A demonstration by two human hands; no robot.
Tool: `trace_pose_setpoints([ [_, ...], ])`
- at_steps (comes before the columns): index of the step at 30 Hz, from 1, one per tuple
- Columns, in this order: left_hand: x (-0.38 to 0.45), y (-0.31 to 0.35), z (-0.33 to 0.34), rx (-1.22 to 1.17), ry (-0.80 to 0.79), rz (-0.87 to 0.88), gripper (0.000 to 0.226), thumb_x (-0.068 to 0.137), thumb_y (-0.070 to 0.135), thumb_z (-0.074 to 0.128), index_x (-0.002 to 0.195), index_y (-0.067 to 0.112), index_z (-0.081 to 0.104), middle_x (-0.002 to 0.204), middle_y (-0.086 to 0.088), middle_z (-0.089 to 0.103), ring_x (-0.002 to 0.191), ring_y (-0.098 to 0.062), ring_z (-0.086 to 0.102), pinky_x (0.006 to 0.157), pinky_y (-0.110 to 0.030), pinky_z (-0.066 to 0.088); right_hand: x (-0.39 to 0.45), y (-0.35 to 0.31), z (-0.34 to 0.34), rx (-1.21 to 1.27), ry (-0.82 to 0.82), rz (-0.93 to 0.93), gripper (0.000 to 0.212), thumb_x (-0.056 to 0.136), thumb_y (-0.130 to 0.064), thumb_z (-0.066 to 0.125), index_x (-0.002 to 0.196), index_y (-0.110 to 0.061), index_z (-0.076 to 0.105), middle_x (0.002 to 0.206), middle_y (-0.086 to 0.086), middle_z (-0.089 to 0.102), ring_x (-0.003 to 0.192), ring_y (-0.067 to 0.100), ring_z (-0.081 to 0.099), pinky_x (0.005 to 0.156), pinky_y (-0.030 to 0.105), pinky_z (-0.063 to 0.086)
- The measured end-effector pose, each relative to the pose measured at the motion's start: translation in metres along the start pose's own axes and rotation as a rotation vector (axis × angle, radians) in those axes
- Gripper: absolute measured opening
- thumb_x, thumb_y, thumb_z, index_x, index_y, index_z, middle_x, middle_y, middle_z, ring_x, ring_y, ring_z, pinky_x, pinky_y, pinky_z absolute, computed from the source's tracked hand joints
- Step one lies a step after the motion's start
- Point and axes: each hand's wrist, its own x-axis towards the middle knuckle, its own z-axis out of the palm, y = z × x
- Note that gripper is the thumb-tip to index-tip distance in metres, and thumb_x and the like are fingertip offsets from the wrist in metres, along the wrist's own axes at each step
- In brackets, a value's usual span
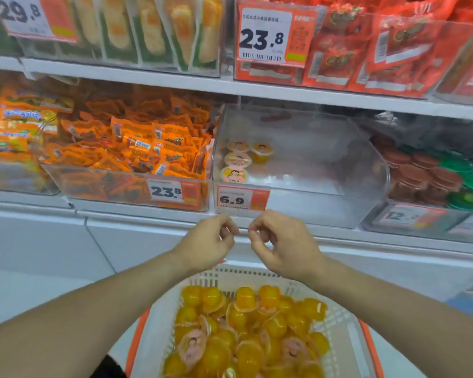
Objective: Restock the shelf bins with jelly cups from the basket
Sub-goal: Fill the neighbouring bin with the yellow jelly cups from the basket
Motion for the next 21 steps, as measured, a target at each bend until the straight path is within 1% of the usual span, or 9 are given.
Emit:
trace_pose_setpoints([
  [1,-0.001,-0.002,-0.001,0.041,-0.062,-0.03,0.01,0.095,0.013,0.053,0.094,0.021,0.06,0.084,-0.007,0.067,0.058,-0.01,0.064,0.051,-0.021,0.051,-0.017,0.01,0.011,-0.012,-0.091,0.04,0.01,0.086,-0.027,0.054,0.086,-0.021,0.062,0.07,-0.011,0.053,0.061,0.008,0.05,0.058,0.029,0.045],
  [3,-0.003,-0.006,-0.003,0.165,-0.249,-0.094,0.007,0.097,0.024,0.056,0.098,0.019,0.061,0.088,-0.005,0.068,0.063,-0.013,0.066,0.062,-0.031,0.058,-0.053,0.028,0.033,-0.052,-0.312,0.221,0.013,0.088,-0.028,0.052,0.092,-0.022,0.063,0.079,-0.007,0.061,0.075,0.017,0.061,0.066,0.034,0.049],
  [5,-0.006,-0.009,-0.008,0.261,-0.437,-0.19,0.019,0.1,0.031,0.054,0.106,0.015,0.062,0.096,-0.005,0.069,0.071,-0.017,0.069,0.072,-0.036,0.056,-0.095,0.045,0.059,-0.155,-0.581,0.417,0.022,0.093,-0.029,0.05,0.109,-0.02,0.063,0.105,0.001,0.065,0.099,0.025,0.064,0.08,0.036,0.051],
  [8,-0.011,-0.012,-0.011,0.318,-0.503,-0.303,0.028,0.102,0.034,0.05,0.114,0.01,0.059,0.106,-0.008,0.068,0.082,-0.021,0.071,0.078,-0.041,0.057,-0.15,0.062,0.09,-0.214,-0.828,0.613,0.051,0.095,-0.03,0.054,0.144,-0.026,0.041,0.144,0.007,0.042,0.127,0.03,0.051,0.096,0.041,0.051],
  [10,-0.013,-0.015,-0.008,0.393,-0.527,-0.33,0.028,0.102,0.034,0.049,0.115,0.011,0.059,0.107,-0.007,0.067,0.086,-0.02,0.071,0.078,-0.038,0.056,-0.173,0.071,0.102,-0.204,-0.875,0.702,0.068,0.093,-0.027,0.057,0.153,-0.031,0.025,0.157,0.009,0.024,0.141,0.033,0.034,0.105,0.043,0.045],
  [12,-0.011,-0.017,-0.002,0.491,-0.579,-0.333,0.029,0.102,0.033,0.049,0.117,0.011,0.059,0.108,-0.006,0.067,0.087,-0.019,0.071,0.078,-0.036,0.056,-0.188,0.078,0.11,-0.203,-0.913,0.761,0.072,0.094,-0.036,0.06,0.154,-0.032,0.022,0.158,0.009,0.023,0.144,0.033,0.027,0.109,0.045,0.04],
  [16,0.0,-0.026,0.032,0.563,-0.498,-0.324,0.032,0.101,0.031,0.048,0.114,0.006,0.063,0.112,-0.011,0.068,0.09,-0.024,0.067,0.08,-0.035,0.054,-0.2,0.076,0.127,-0.21,-0.781,0.877,0.054,0.088,-0.053,0.064,0.132,-0.029,0.044,0.135,0.002,0.049,0.132,0.025,0.039,0.102,0.046,0.039],
  [19,-0.003,-0.044,0.074,0.419,-0.346,-0.361,0.023,0.098,0.022,0.049,0.104,0.004,0.062,0.122,-0.016,0.065,0.098,-0.027,0.061,0.082,-0.034,0.051,-0.199,0.076,0.134,-0.183,-0.671,0.885,0.045,0.084,-0.055,0.068,0.115,-0.028,0.05,0.122,-0.001,0.055,0.12,0.023,0.048,0.097,0.042,0.045],
  [21,-0.02,-0.064,0.1,0.329,-0.314,-0.45,0.021,0.094,0.022,0.052,0.092,0.005,0.063,0.113,-0.016,0.067,0.087,-0.024,0.061,0.076,-0.035,0.052,-0.2,0.079,0.132,-0.103,-0.588,0.896,0.04,0.078,-0.055,0.071,0.104,-0.03,0.053,0.111,-0.004,0.058,0.11,0.021,0.053,0.092,0.041,0.049],
])
